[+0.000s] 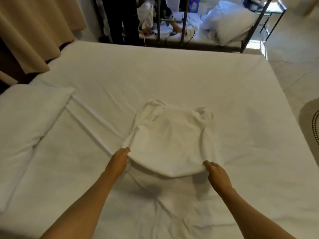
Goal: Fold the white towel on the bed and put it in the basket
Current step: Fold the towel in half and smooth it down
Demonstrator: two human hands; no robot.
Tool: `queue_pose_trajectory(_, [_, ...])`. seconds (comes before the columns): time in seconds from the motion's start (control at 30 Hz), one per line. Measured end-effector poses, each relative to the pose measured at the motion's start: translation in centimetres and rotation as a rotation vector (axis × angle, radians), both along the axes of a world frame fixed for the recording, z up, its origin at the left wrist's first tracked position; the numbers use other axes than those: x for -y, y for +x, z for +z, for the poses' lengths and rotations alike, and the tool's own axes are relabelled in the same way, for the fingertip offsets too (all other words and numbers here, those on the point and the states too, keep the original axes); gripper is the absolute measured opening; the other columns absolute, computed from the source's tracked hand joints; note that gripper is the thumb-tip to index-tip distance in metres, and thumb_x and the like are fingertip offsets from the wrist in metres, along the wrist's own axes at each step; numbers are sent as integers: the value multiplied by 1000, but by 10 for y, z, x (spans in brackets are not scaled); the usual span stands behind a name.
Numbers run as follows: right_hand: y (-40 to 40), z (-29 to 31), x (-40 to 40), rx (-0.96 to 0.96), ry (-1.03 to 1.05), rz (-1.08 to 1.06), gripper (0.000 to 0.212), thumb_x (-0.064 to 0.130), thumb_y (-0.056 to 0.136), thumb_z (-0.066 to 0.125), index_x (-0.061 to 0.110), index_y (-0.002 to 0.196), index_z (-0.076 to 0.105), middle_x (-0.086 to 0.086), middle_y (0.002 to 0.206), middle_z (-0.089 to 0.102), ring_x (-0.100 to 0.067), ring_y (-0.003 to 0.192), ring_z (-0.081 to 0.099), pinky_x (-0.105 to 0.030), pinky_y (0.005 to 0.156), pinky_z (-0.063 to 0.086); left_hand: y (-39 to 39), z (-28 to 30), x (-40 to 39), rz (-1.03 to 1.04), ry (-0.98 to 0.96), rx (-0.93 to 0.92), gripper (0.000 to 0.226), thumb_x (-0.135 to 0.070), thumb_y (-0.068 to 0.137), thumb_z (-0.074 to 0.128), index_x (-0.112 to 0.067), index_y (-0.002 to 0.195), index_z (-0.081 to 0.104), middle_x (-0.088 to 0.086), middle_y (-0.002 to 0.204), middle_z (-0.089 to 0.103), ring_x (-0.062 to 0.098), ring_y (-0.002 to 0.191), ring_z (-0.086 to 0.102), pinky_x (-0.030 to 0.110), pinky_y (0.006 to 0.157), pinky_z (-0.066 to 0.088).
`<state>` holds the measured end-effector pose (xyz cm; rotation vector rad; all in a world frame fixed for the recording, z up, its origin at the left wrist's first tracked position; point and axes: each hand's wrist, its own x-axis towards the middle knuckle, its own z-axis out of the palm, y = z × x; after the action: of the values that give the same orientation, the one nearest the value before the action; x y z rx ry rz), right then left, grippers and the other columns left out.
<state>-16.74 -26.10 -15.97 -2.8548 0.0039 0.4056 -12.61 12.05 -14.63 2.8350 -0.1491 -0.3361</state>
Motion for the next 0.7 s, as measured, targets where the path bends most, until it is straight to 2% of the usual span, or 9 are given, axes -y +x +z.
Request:
queue_pose_trajectory(0.13, [-3,-29,-6,-57,-38,0,32,-6,83,49,6,111,58,-13,104,62,-33,95,57,-38,76,48,-2,-27,-6,-171,150,-17,22,-32,97,38,-33,81,52,-11,85,52,4,75,49,19,65,39])
queue_pose_trajectory(0.2, [-5,-44,-7,-90,-89,12,33,-4,83,51,5,114,58,-13,109,61,-32,100,55,-36,82,47,-2,-34,-6,-136,107,-116,6,-17,92,53,-19,89,57,0,88,59,16,77,57,30,66,48])
queue_pose_trajectory(0.27, [-5,-57,-8,-101,-164,38,33,-5,82,52,5,113,60,-13,106,61,-31,95,56,-35,79,46,-4,-52,-9,-182,141,-162,23,-1,72,75,-5,91,62,11,84,63,27,72,64,37,59,54])
queue_pose_trajectory(0.33, [-5,-71,-11,-94,-257,71,30,-5,77,58,4,105,65,-14,95,61,-31,84,57,-36,72,46,-7,-67,-10,-220,246,-166,51,7,39,88,-5,85,69,9,70,63,22,52,62,28,42,51])
queue_pose_trajectory(0.4, [-5,-82,-14,-87,-349,92,31,-5,66,69,5,96,69,-15,87,59,-32,74,56,-37,65,46,-8,-78,-10,-271,328,-136,75,10,13,88,-2,86,75,9,63,64,19,41,58,20,34,45])
queue_pose_trajectory(0.47, [-5,-87,-14,-67,-370,72,42,0,66,70,10,106,68,-17,104,57,-35,90,55,-41,76,45,-12,-84,-11,-326,396,-13,82,8,1,86,0,82,77,11,63,65,19,39,57,17,32,41])
queue_pose_trajectory(0.57, [-5,-91,-6,-142,-385,27,57,12,85,54,25,139,40,-13,152,25,-32,138,25,-48,111,20,-13,-88,-12,-287,499,-13,72,0,18,91,-4,88,77,13,80,71,23,59,65,22,46,51])
queue_pose_trajectory(0.63, [-8,-94,1,-194,-431,-62,61,17,87,52,29,143,31,-12,157,13,-33,144,14,-52,113,13,-13,-86,-14,-285,491,-47,67,-2,54,84,-3,119,66,21,119,65,33,97,67,37,79,56])
queue_pose_trajectory(0.7, [-11,-92,7,-269,-441,-165,55,20,89,47,32,140,30,-14,151,25,-36,137,28,-54,110,21,-12,-87,-17,-255,468,-64,66,-2,85,60,-4,146,35,21,153,30,33,136,40,47,110,34])
